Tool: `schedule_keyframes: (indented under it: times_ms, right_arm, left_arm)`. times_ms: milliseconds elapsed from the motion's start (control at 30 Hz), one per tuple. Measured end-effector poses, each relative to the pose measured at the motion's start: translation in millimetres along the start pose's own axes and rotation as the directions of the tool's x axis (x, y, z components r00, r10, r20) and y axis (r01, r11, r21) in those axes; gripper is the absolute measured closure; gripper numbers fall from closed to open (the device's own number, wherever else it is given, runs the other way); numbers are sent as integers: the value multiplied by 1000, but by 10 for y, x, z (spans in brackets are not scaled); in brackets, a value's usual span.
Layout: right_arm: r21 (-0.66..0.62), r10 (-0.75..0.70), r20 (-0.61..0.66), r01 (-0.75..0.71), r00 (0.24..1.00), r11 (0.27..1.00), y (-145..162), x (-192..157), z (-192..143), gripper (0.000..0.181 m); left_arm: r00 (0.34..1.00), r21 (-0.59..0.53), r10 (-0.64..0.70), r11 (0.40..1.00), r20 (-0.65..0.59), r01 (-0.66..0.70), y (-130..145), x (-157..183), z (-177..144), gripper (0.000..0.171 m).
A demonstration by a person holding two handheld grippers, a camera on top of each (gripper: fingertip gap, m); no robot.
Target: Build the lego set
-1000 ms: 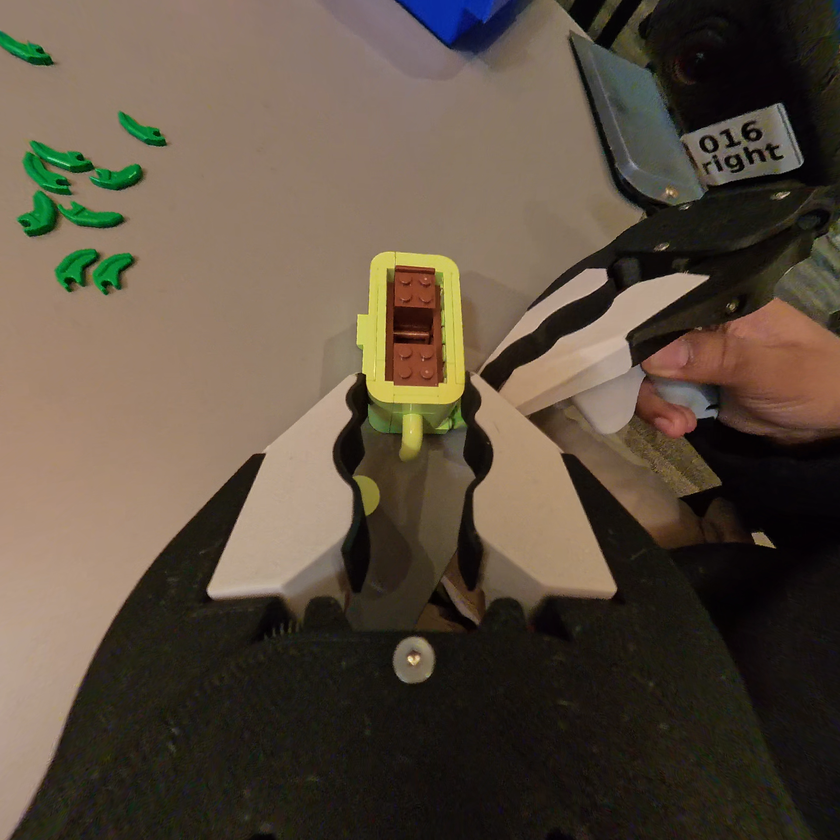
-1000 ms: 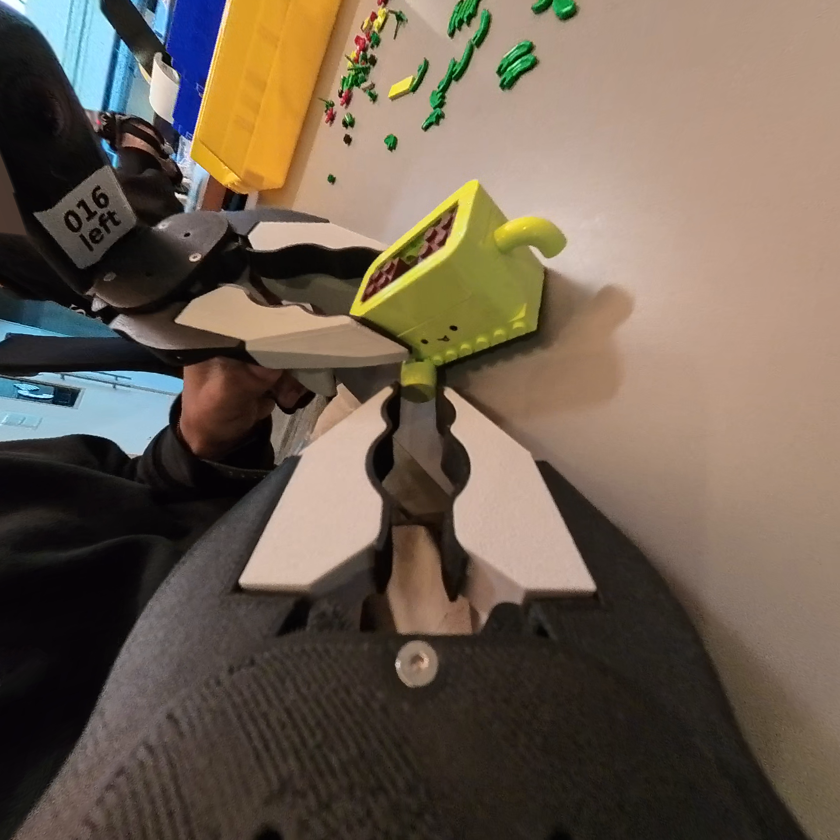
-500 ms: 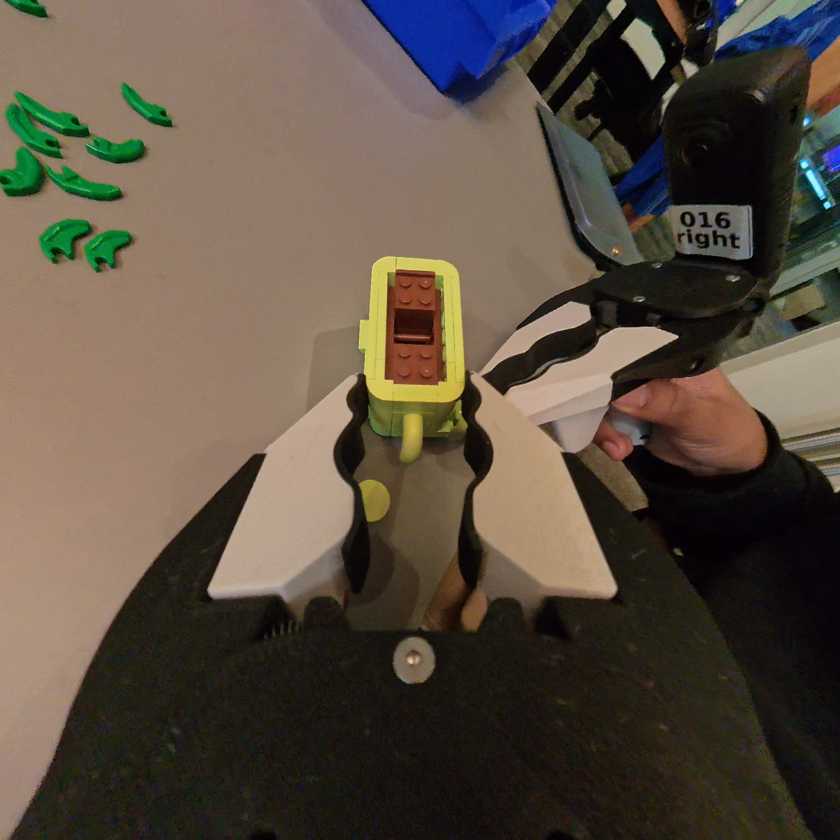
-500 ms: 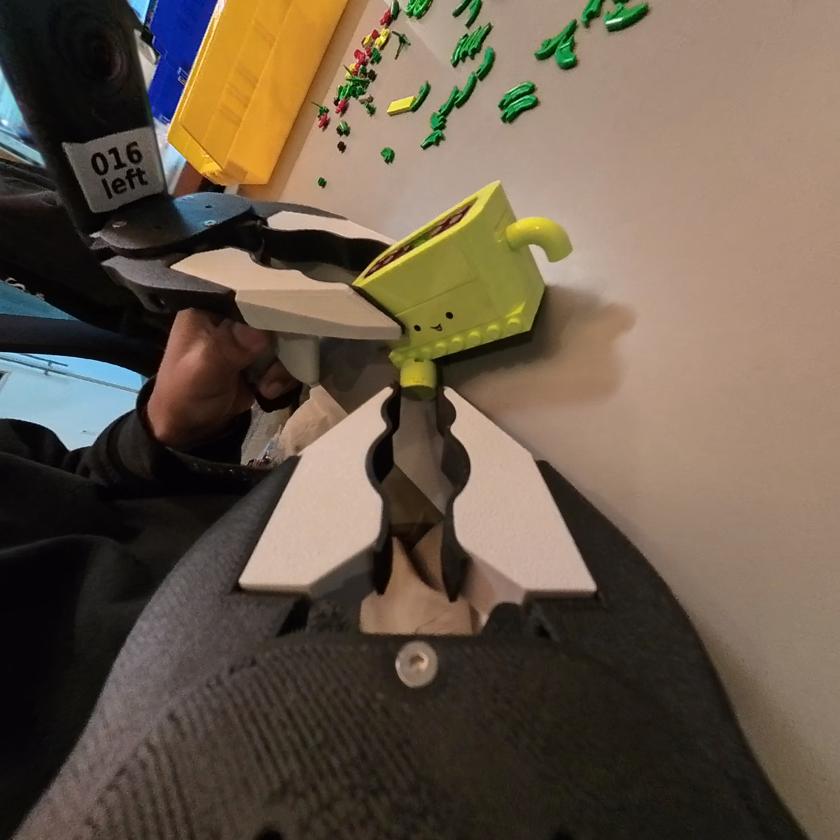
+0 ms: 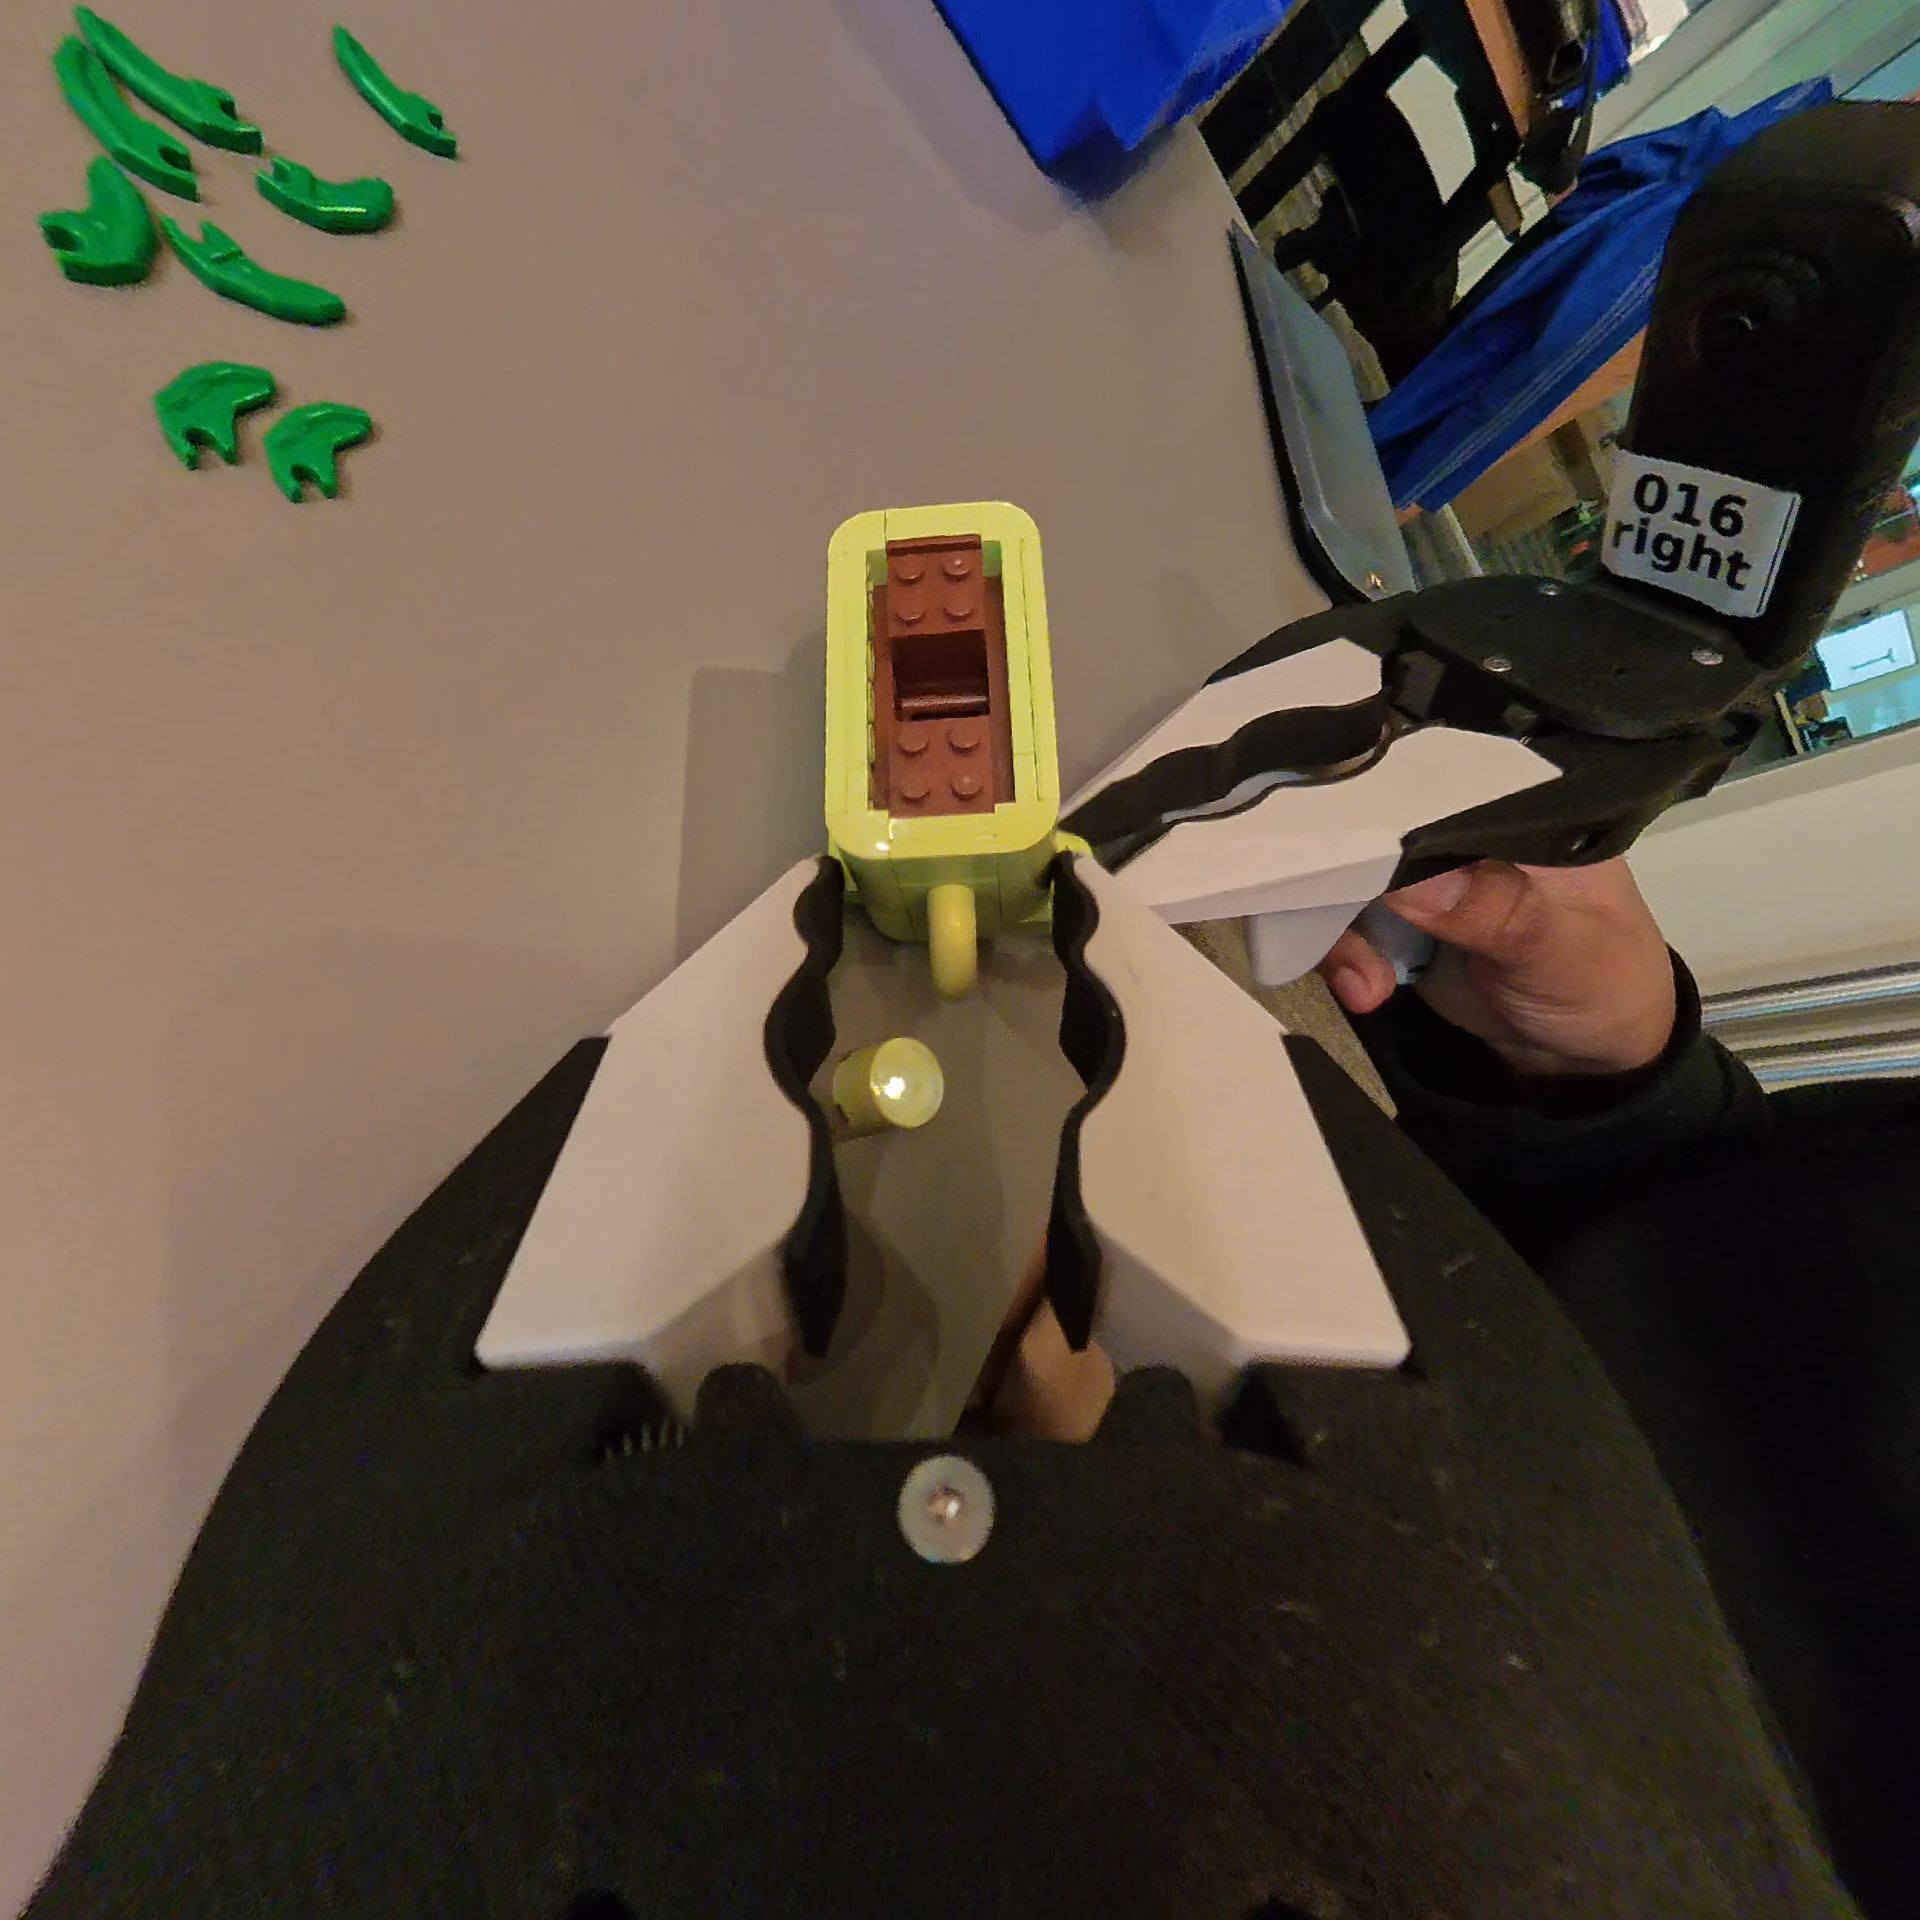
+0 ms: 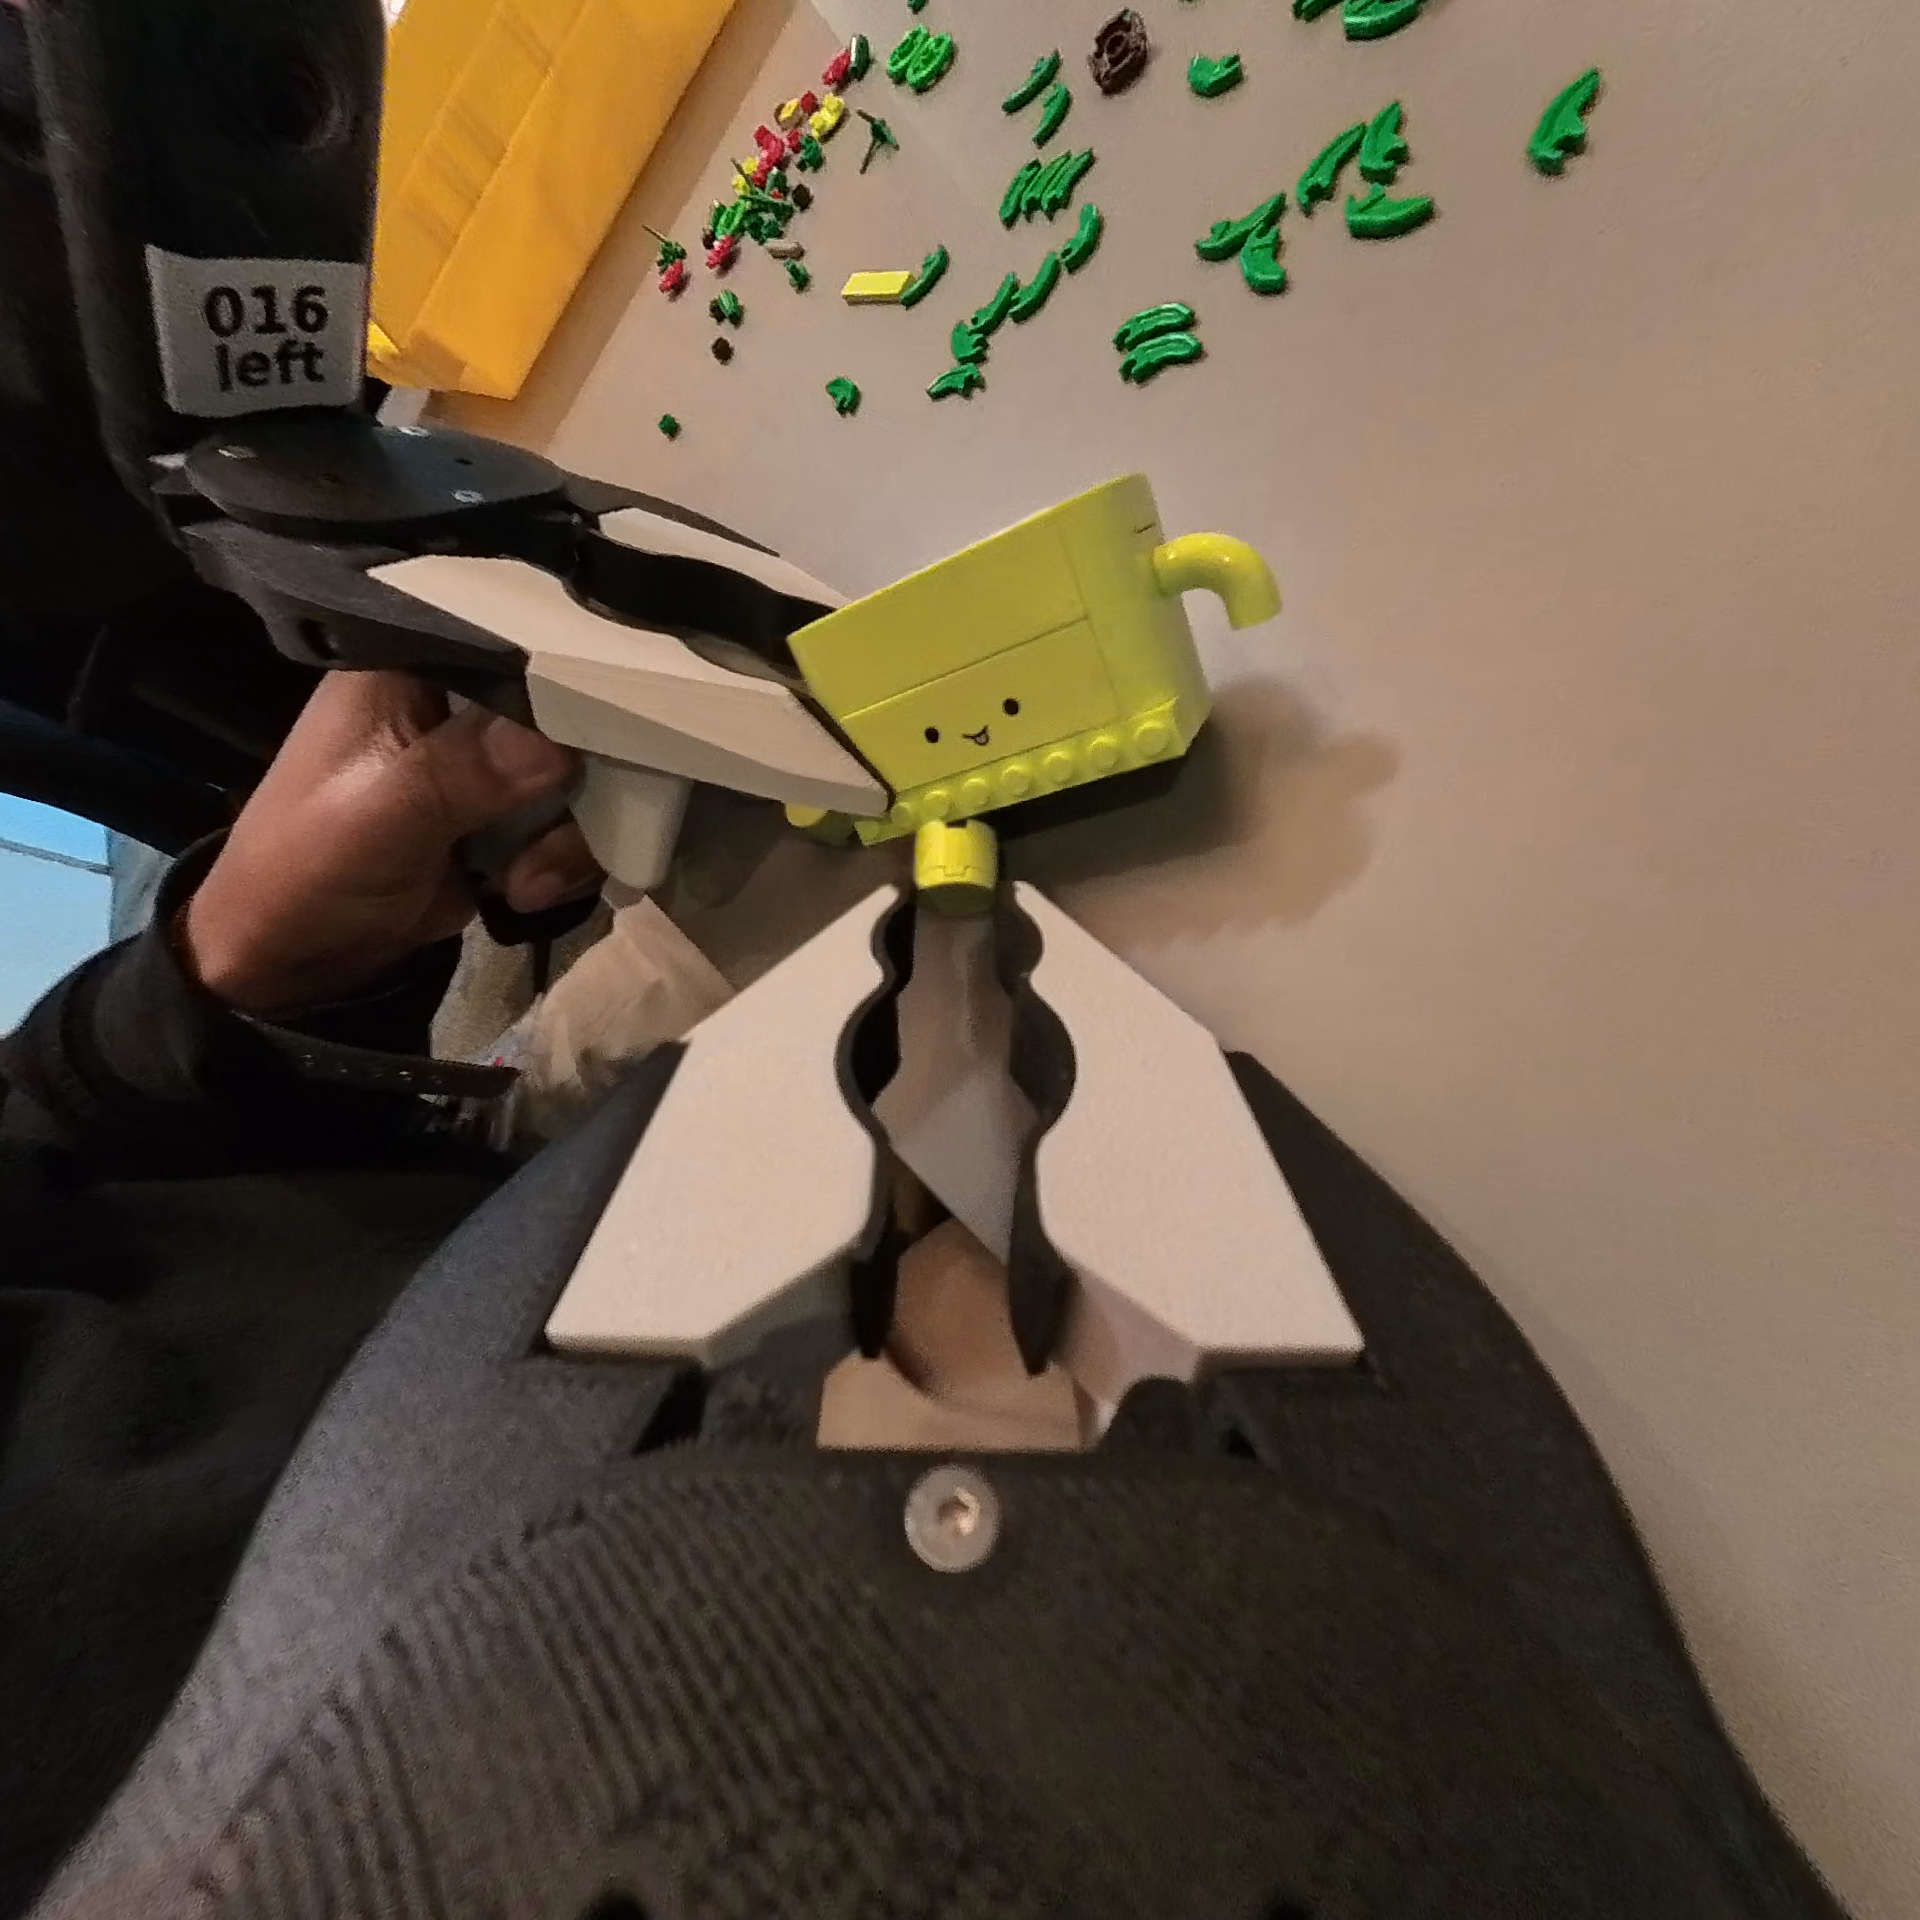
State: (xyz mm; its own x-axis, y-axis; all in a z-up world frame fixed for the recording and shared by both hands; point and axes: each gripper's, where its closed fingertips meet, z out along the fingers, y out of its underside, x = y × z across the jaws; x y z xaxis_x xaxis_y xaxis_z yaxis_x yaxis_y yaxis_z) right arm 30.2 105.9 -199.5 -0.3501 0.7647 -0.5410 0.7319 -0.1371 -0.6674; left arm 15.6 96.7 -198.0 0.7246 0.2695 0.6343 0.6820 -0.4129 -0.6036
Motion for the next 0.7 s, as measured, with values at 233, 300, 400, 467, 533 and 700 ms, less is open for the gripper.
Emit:
schedule_keyframes:
  times_ms: [233, 300, 400, 467, 533, 700]
  right_arm:
    - [2, -26, -22, 27, 999, 1000, -56, 26, 33, 167]
    - [3, -35, -29, 35, 999, 999, -75, 37, 40, 167]
    - [4, -47, -41, 47, 998, 999, -107, 57, 54, 167]
    - [7, -54, -46, 54, 997, 998, -134, 68, 62, 167]
    - [10, -60, -50, 60, 997, 998, -163, 76, 72, 167]
    - [15, -86, -62, 87, 994, 996, -233, 95, 106, 167]
  left_arm:
    - [1000, 5, 5, 1000, 7, -5, -9, -42, -46, 130]
    - [1000, 7, 3, 1000, 1, -3, -9, -41, -51, 129]
    - [1000, 4, 8, 1000, 5, -8, -7, -48, -59, 129]
    - [1000, 3, 13, 1000, 8, -13, -6, -57, -67, 129]
    - [1000, 7, 11, 1000, 8, -11, -12, -64, -79, 129]
    - [1000, 23, 10, 1000, 17, -10, -41, -102, -131, 129]
